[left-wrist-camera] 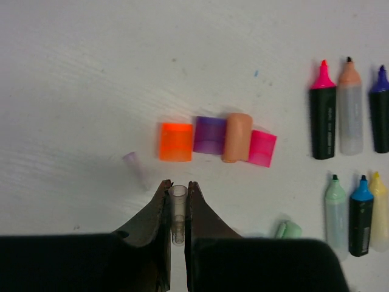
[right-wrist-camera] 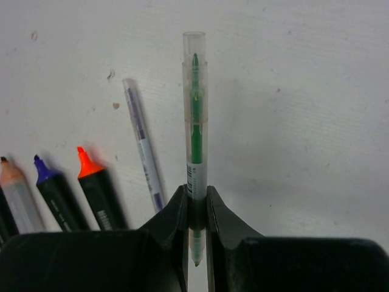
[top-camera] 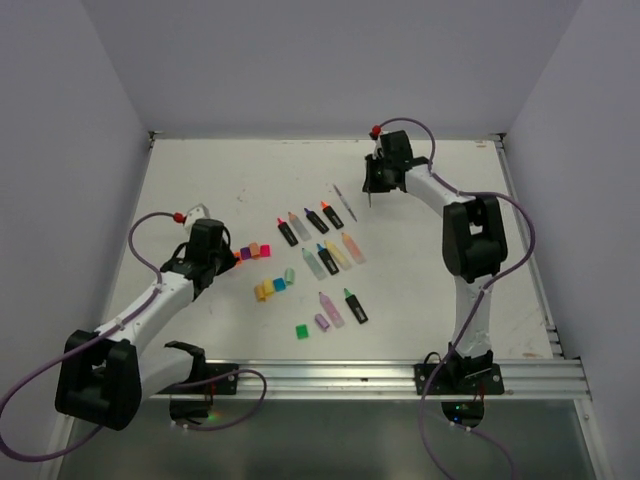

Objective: Open the pen caps

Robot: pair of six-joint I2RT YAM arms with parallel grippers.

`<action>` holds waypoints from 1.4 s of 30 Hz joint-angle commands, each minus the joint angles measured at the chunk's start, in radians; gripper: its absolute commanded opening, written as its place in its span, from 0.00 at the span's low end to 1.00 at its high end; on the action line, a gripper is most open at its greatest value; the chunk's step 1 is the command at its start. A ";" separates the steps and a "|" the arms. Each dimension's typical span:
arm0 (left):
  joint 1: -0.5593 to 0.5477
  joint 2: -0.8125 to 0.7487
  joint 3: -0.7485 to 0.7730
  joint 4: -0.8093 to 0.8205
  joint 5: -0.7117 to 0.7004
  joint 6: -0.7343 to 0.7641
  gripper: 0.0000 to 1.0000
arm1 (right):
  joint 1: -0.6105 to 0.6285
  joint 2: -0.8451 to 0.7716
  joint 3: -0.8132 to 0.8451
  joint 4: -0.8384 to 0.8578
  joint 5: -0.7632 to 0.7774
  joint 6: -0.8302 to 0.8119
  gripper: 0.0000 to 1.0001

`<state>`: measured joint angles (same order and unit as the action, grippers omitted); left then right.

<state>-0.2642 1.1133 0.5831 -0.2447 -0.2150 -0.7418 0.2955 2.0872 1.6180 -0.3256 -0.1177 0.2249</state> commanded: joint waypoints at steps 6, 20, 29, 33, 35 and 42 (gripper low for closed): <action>0.029 0.006 -0.097 -0.076 -0.073 -0.154 0.00 | 0.013 0.169 0.266 -0.121 0.052 -0.117 0.00; 0.040 -0.020 -0.189 -0.077 -0.095 -0.231 0.13 | 0.048 0.267 0.345 -0.176 0.061 -0.173 0.00; 0.056 -0.030 -0.215 -0.058 -0.086 -0.237 0.37 | 0.065 0.283 0.327 -0.187 0.090 -0.188 0.05; 0.057 -0.049 -0.226 -0.060 -0.084 -0.238 0.39 | 0.071 0.284 0.316 -0.179 0.090 -0.188 0.12; 0.057 -0.059 -0.223 -0.067 -0.087 -0.241 0.40 | 0.073 0.284 0.316 -0.185 0.090 -0.188 0.14; 0.059 -0.154 -0.189 -0.120 -0.101 -0.240 0.54 | 0.082 0.260 0.277 -0.182 0.110 -0.190 0.30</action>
<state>-0.2157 1.0054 0.3794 -0.3195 -0.2718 -0.9684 0.3676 2.3623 1.9224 -0.4835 -0.0345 0.0505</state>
